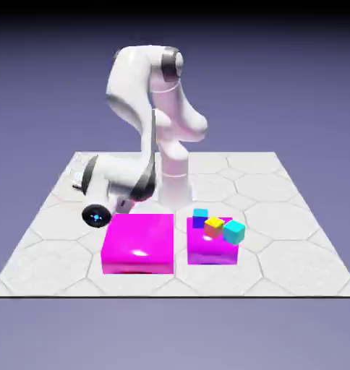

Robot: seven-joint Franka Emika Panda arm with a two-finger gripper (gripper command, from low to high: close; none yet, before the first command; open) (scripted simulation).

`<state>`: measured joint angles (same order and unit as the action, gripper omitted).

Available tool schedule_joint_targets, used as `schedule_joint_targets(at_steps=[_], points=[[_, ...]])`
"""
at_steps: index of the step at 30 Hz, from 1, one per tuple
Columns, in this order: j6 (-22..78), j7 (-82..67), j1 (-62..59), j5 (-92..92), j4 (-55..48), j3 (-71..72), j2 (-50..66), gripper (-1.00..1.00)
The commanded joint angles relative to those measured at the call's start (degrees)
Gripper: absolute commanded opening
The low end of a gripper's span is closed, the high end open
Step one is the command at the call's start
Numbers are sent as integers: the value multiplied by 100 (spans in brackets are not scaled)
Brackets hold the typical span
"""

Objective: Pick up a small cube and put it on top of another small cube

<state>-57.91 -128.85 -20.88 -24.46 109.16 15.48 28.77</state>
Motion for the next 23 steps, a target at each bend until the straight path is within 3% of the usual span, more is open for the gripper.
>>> schedule_joint_targets(at_steps=[1, 9, 15, 16, 23], points=[[7, 23, 206, 129, -53, 208, 117, -100], [58, 144, 1511, 890, -389, 1524, 857, -100], [-744, 141, 1235, 826, 733, 1518, 544, -100], [-744, 141, 1235, 826, 733, 1518, 544, 100], [58, 144, 1511, 890, -389, 1524, 857, 100]])
